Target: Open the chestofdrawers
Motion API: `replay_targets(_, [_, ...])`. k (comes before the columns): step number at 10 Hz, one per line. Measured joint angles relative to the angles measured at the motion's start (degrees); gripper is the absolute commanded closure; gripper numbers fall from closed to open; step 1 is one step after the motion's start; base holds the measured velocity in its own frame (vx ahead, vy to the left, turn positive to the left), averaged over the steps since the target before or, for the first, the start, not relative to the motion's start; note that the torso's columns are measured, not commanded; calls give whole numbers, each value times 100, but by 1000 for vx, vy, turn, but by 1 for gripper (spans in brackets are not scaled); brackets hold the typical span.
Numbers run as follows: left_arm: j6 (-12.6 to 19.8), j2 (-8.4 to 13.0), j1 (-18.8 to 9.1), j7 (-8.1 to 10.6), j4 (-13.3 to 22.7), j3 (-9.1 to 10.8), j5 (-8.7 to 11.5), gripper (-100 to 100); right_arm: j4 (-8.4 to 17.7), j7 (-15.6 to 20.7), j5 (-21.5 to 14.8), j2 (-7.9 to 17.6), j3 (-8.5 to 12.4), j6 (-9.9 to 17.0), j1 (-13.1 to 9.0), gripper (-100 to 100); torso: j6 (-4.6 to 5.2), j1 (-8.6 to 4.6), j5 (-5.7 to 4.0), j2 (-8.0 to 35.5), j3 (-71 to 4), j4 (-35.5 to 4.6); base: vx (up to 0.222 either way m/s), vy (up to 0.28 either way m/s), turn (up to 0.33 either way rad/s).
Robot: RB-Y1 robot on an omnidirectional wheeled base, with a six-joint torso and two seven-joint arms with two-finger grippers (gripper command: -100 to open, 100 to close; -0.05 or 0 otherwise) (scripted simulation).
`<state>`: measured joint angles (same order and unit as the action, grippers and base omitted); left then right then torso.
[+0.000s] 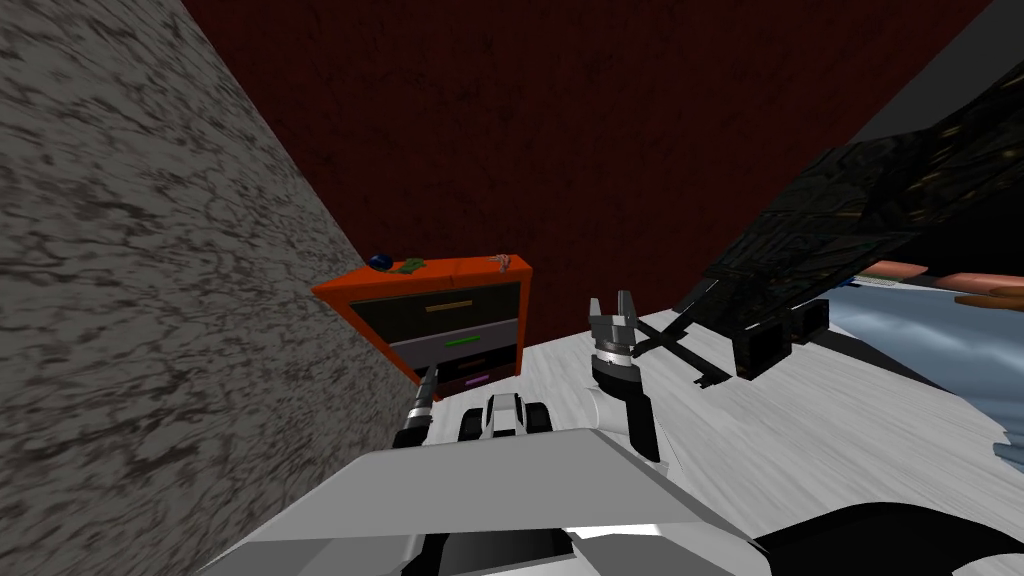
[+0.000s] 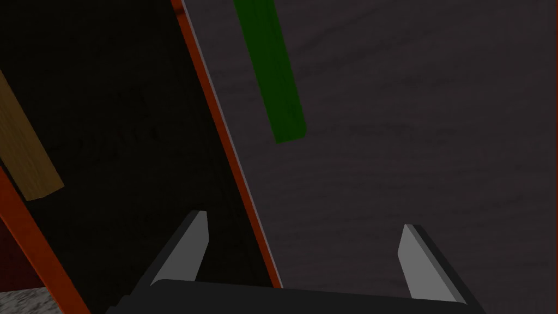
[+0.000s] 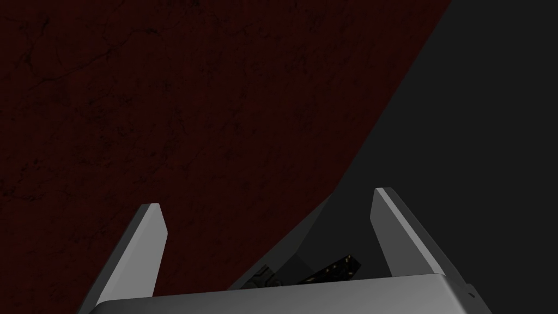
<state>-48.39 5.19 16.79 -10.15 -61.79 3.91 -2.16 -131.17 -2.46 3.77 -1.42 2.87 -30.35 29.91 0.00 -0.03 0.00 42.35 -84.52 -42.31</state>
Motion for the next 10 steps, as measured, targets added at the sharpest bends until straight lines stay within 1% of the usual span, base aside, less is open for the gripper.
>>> replay_targets(2, [42, 203, -2, 10, -12, 2, 4, -100, 0, 0, 0, 0, 0, 0, 0, 0, 0, 1, 0, -1, -1, 0, 18, -6, 1])
replay_targets(3, [77, 317, -46, 17, 30, 9, 9, -100, 0, 0, 0, 0, 0, 0, 0, 0, 0, 1, 0, -9, -6, 3, 63, -13, 2])
replay_targets(4, [174, 394, -45, 20, -26, 10, 11, -100, 0, 0, 0, 0, 0, 0, 0, 0, 0, 0, 0, -21, -13, 6, 114, -19, 5])
replay_targets(5, [256, 434, -117, 19, -1, 27, 20, -100, 0, 0, 0, 0, 0, 0, 1, 0, 0, -1, 0, -32, -20, 9, 125, -28, 3])
replay_targets(6, [309, 336, -176, 2, -31, 45, 24, -100, 0, 0, 0, 0, 0, 0, 1, 0, 0, -4, -1, -26, -17, 8, 111, -32, 2])
replay_targets(7, [372, 169, -234, -29, -85, 56, 23, -100, 0, 0, 0, 0, 0, 0, 1, 0, 0, -3, -1, -11, -8, 4, 70, -17, -1])
replay_targets(10, [384, -209, -214, -25, -155, 63, 27, -100, 0, 0, 0, 0, 0, 0, -1, 0, -1, 9, 2, 17, 10, -4, 9, -1, 0])
